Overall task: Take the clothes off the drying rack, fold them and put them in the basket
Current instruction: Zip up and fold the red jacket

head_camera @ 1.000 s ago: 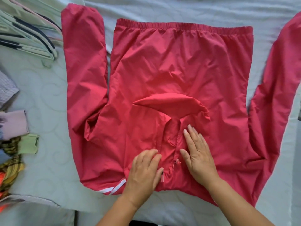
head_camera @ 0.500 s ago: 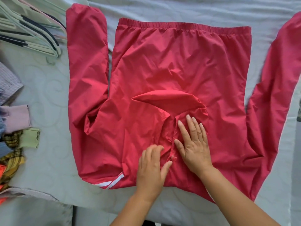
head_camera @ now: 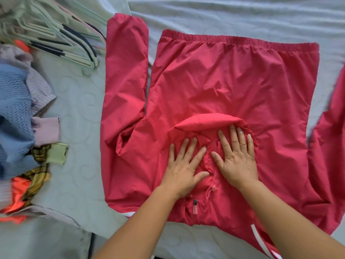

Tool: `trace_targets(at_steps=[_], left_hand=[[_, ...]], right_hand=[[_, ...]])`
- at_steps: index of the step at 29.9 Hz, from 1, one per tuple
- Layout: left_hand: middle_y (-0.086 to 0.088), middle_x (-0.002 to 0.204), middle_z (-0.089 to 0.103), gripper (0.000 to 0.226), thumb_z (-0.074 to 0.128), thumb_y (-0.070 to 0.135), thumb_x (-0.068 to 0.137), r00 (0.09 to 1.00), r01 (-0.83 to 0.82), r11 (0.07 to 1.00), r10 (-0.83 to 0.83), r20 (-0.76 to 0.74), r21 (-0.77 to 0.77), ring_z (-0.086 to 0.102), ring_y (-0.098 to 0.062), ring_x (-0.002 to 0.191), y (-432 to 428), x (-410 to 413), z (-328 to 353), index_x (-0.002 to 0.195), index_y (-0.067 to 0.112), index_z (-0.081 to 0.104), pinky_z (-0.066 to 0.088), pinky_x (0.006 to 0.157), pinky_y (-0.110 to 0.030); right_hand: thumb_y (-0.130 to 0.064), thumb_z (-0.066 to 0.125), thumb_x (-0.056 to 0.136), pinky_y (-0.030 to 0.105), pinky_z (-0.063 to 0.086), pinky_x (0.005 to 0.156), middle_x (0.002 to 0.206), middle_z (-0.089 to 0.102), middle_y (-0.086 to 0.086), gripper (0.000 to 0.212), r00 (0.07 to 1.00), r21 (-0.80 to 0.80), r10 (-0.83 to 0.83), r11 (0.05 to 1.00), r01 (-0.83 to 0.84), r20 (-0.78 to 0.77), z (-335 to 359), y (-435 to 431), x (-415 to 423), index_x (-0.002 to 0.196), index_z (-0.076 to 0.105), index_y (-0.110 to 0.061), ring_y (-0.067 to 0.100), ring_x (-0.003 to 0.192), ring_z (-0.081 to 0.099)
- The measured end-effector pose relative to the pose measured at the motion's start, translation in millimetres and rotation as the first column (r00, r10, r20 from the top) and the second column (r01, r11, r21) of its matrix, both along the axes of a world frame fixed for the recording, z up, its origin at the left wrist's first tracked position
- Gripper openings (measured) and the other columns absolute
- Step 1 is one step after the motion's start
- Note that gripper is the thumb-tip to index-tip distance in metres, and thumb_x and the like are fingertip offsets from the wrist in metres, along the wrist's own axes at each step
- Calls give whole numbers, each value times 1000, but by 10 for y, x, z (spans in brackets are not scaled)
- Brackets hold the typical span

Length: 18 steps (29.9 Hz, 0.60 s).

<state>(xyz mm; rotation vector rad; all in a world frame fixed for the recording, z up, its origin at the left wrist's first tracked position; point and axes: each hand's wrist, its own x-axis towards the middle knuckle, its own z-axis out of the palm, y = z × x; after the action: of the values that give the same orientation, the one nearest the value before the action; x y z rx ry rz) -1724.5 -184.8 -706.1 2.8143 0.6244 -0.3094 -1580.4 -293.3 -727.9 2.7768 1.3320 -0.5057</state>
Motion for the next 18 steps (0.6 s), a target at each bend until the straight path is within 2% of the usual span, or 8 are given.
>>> trace_targets(at_steps=[1, 3, 6, 8, 9, 12, 15, 18], left_hand=[[-5, 148, 35, 68, 35, 58, 82, 998, -21, 999, 24, 63, -39, 23, -22, 136, 41, -11, 98, 141, 26, 27, 28, 108, -54], [-7, 149, 33, 64, 41, 49, 86, 980, -117, 991, 125, 152, -63, 22, -22, 139, 125, -140, 263, 143, 23, 28, 18, 111, -49], [-6, 149, 29, 57, 27, 51, 94, 956, -293, 956, 293, -2, -7, 25, -22, 138, 290, -573, 276, 140, 17, 32, 11, 112, -43], [-5, 147, 33, 62, 12, 56, 96, 950, -297, 953, 289, -121, -55, 29, -19, 135, 398, -848, 228, 138, 15, 34, 9, 112, -36], [-6, 146, 37, 64, 10, 57, 96, 957, -275, 958, 264, -120, -81, 28, -17, 135, 433, -928, 216, 137, 16, 34, 11, 111, -34], [-7, 144, 42, 54, 27, 51, 94, 975, -216, 975, 219, 50, -53, 28, -17, 136, 522, -890, 316, 136, 18, 37, 20, 108, -39], [-8, 141, 46, 54, 41, 46, 86, 955, -246, 969, 248, 161, -28, 35, -20, 131, 694, -841, 379, 131, 17, 44, 26, 105, -39], [-6, 132, 56, 58, 39, 49, 80, 939, -343, 938, 342, -18, -52, 57, -23, 113, 955, -987, 278, 123, 13, 55, 40, 96, -37]], right_hand=[[-62, 7, 91, 42, 0, 114, 150, 29, 17, 72, 1000, -16, -1, 1000, 1, -21, 20, 3, 12, 143, 31, -19, 29, 138, 19], [-64, 7, 90, 39, -3, 113, 150, 30, 17, 76, 999, -5, -5, 1000, 5, -45, 70, 7, 27, 141, 37, -17, 29, 138, 19], [-55, 26, 88, 40, 6, 111, 143, 40, 22, 67, 998, 101, -22, 994, 28, -55, 252, 66, 9, 130, 52, -10, 32, 134, 29], [-43, 35, 86, 42, 19, 106, 137, 45, 22, 57, 999, 247, -14, 969, 22, -36, 406, 120, -48, 122, 58, -6, 30, 127, 34], [-40, 38, 86, 41, 23, 104, 138, 44, 20, 53, 1000, 324, 4, 946, 7, -31, 474, 159, -112, 123, 56, -6, 30, 126, 34], [-36, 42, 88, 41, 24, 109, 146, 33, 15, 53, 994, 439, 109, 894, -92, -12, 564, 394, -357, 134, 43, -11, 29, 134, 31], [-47, 29, 95, 40, 14, 114, 150, 29, 13, 57, 992, 271, 120, 957, -108, -28, 400, 711, -491, 140, 36, -12, 25, 138, 24], [-57, 5, 94, 40, 7, 112, 150, 29, 12, 73, 992, -12, 102, 995, -103, -72, 173, 816, -512, 137, 42, -9, 25, 137, 23]])
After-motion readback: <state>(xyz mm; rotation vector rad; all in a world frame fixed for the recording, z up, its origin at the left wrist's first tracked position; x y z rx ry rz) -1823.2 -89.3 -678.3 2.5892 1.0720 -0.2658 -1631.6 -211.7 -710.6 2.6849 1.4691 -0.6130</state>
